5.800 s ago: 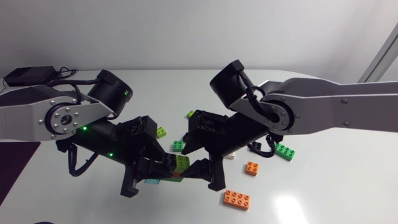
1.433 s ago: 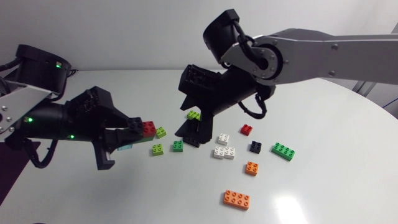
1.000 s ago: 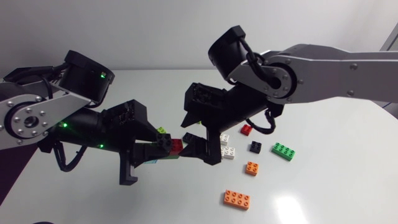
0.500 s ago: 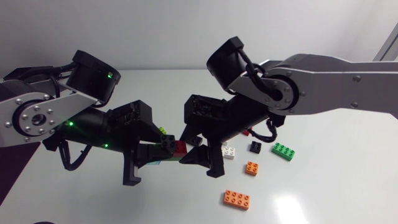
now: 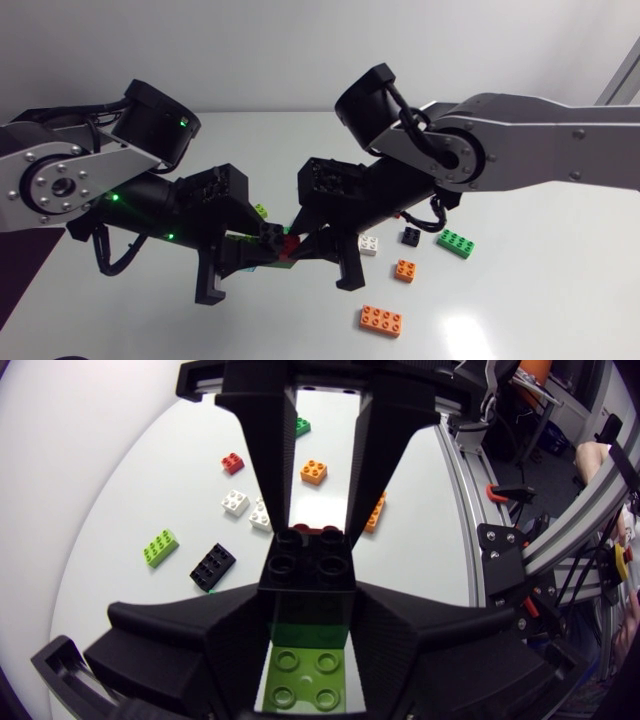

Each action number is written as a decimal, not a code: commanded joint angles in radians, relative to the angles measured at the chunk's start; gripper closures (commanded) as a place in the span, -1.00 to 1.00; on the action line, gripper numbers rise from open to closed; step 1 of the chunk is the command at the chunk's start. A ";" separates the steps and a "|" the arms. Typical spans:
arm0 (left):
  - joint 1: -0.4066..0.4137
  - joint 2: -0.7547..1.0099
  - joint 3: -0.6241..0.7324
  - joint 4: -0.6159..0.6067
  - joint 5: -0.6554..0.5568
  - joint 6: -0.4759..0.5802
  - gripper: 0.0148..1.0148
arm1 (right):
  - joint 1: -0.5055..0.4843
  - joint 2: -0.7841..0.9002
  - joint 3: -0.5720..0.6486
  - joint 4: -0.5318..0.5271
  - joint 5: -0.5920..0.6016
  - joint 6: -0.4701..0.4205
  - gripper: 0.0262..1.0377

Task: Separate the duplo bricks

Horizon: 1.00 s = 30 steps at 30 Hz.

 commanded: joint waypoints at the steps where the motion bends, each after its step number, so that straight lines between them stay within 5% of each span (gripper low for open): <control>1: 0.021 -0.003 0.056 -0.005 0.005 -0.016 -0.24 | 0.010 -0.010 -0.036 -0.016 -0.009 0.004 0.49; 15: 0.072 -0.057 0.025 -0.060 0.033 0.027 -0.32 | 0.012 -0.019 -0.033 -0.019 -0.009 0.015 0.49; 22: 0.052 -0.063 0.010 -0.057 0.056 0.030 0.31 | 0.019 -0.025 -0.035 -0.018 -0.007 0.027 0.49; 30: 0.038 -0.063 -0.004 -0.058 0.062 0.032 0.30 | 0.021 -0.028 -0.033 -0.021 -0.006 0.032 0.49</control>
